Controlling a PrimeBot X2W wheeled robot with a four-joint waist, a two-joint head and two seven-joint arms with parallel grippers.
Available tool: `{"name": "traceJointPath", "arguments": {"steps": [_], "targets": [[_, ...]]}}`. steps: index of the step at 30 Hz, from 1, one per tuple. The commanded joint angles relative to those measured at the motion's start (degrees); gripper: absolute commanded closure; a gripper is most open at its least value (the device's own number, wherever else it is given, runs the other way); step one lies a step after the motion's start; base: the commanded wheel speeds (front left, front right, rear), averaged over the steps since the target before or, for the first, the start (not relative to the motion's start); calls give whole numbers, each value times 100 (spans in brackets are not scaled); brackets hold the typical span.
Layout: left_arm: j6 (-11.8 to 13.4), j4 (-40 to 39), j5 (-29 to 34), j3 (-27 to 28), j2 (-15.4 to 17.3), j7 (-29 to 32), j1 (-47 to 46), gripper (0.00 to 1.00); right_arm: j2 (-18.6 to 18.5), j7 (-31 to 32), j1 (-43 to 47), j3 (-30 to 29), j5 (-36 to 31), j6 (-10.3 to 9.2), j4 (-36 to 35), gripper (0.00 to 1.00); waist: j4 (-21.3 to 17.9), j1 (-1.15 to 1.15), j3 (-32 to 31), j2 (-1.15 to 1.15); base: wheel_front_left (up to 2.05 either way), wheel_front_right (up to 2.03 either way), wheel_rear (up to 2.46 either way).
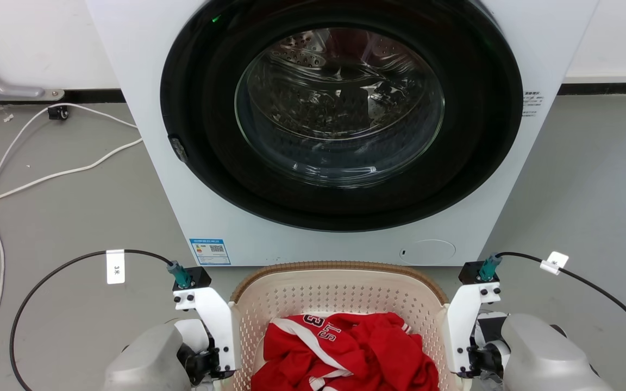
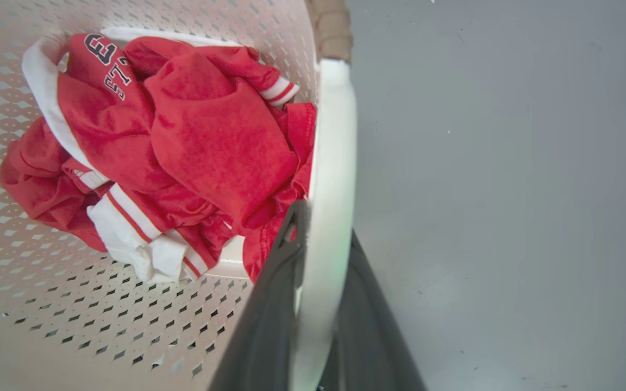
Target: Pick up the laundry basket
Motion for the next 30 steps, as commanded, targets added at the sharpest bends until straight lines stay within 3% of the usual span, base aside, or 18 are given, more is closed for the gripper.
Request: {"name": "traceJointPath", "arguments": {"steps": [1,30], "targets": [[-29,-35,-39,0,-58,-62,-35,100,8,-46,-51,32,18,20,-37,100,6,0,8,0,0,0,0],[-30,43,-248,-182,-62,-300,-145,100,-16,-162,-145,241,229,20,41,100,10,0,89,0,0,0,0]]}}
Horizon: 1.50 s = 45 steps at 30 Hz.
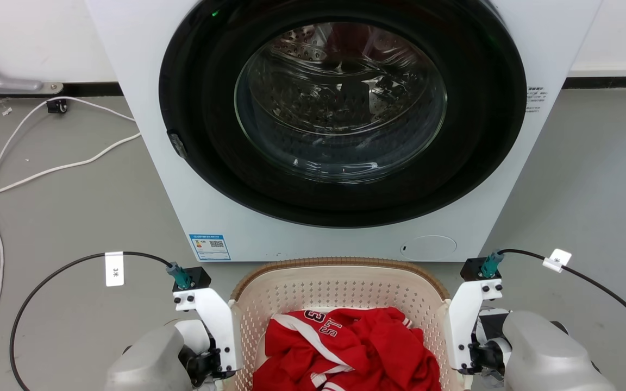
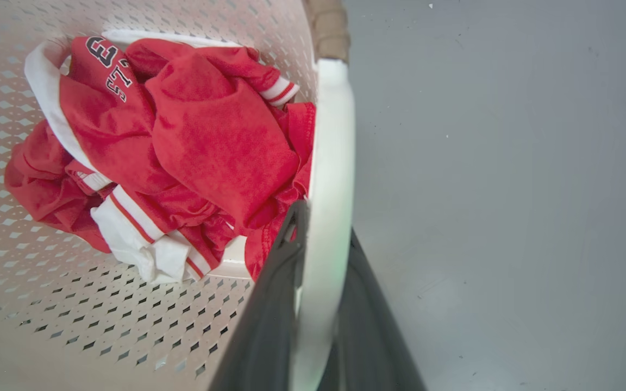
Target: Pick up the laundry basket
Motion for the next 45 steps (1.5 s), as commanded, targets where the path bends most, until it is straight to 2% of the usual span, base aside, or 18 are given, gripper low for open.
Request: {"name": "traceJointPath", "arguments": {"steps": [1,45], "targets": [[-30,-21,-41,0,-38,-48,-137,100,27,-11,-65,23,32,20,-4,100,-1,0,0,0,0,0,0],[-30,60,-263,-253,-47,-357,-176,100,46,-60,-74,185,250,20,66,100,-26,0,50,0,0,0,0]]}}
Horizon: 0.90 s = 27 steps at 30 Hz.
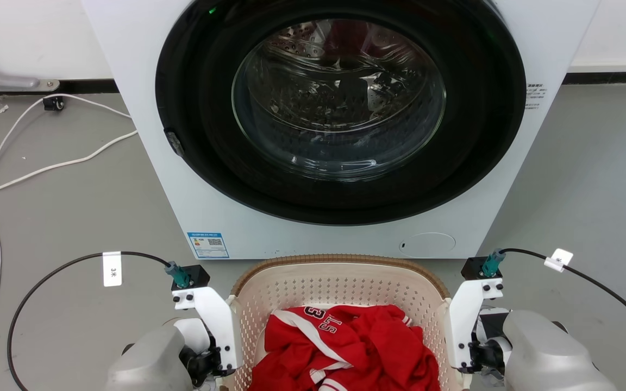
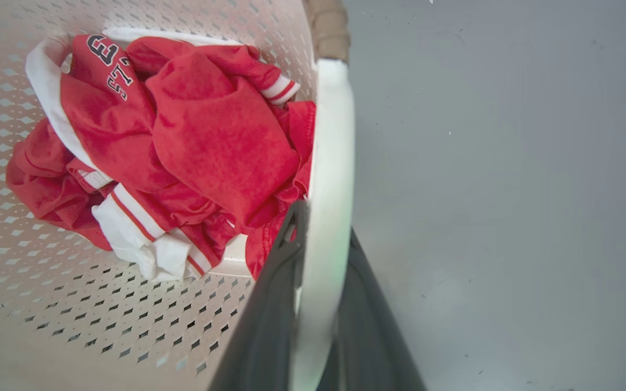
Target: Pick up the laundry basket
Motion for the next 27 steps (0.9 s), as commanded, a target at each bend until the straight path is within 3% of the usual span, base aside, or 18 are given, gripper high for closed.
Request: {"name": "traceJointPath", "arguments": {"steps": [1,27], "targets": [[-28,-30,-31,-1,-28,-66,-120,100,45,-10,-26,28,11,20,-4,100,-1,0,2,0,0,0,0],[-29,-38,-203,-115,-29,-93,-92,100,33,-25,-10,71,84,21,4,100,-1,0,31,0,0,0,0]]}}
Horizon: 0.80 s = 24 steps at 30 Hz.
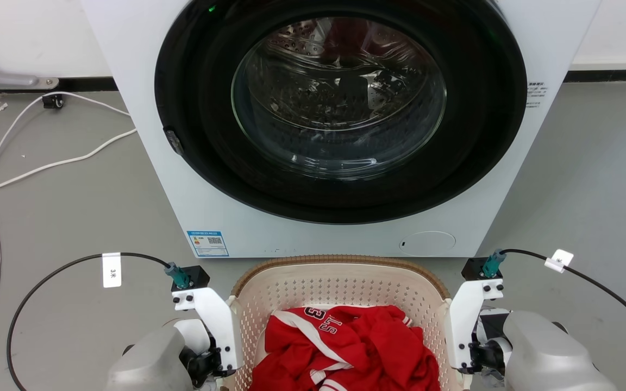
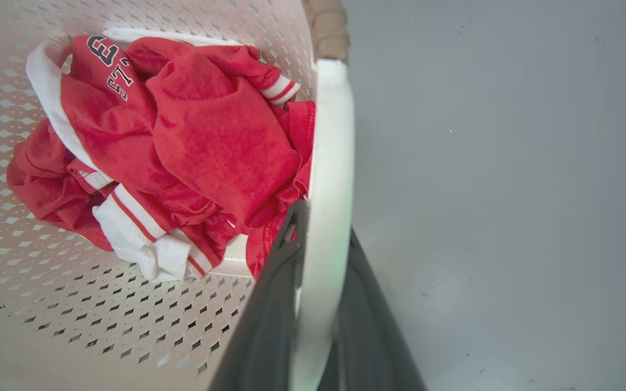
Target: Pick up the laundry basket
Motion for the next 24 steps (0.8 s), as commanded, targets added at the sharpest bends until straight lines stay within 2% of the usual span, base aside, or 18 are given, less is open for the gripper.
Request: {"name": "traceJointPath", "arguments": {"steps": [1,24], "targets": [[-30,-43,-52,3,-31,-57,-92,100,37,-1,-15,20,32,21,-10,100,-2,0,6,0,0,0,0],[-30,-21,-152,-102,-33,-73,-90,100,21,1,5,13,47,21,-8,100,-4,0,-3,0,0,0,0]]}}
